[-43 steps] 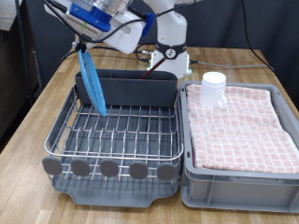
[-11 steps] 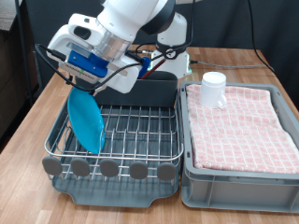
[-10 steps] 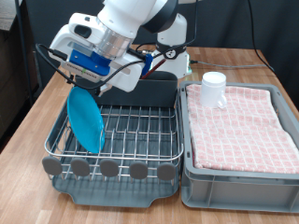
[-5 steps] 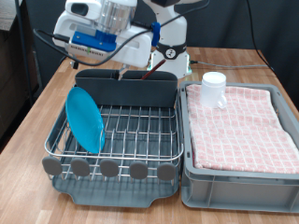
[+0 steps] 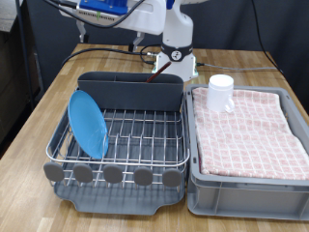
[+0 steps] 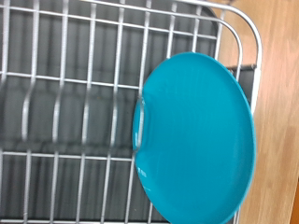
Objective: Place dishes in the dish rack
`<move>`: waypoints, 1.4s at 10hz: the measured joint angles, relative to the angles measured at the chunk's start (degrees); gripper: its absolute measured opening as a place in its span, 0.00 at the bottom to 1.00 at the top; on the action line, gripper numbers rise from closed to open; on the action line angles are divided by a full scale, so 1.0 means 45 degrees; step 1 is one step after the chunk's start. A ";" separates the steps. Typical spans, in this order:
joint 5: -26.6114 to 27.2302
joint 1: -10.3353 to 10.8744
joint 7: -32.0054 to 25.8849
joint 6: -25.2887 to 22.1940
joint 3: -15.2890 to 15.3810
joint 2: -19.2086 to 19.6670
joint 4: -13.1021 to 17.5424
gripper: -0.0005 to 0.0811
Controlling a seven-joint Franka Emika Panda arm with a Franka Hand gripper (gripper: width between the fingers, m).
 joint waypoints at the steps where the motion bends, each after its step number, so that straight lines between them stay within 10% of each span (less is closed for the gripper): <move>1: 0.0023 0.0162 -0.0595 -0.0296 0.0212 -0.0237 -0.0006 0.99; 9: 0.1112 0.1745 -0.2633 -0.1933 0.1898 -0.1715 -0.0730 0.99; 14: 0.1117 0.1775 -0.0965 -0.2534 0.2683 -0.1714 -0.0982 0.99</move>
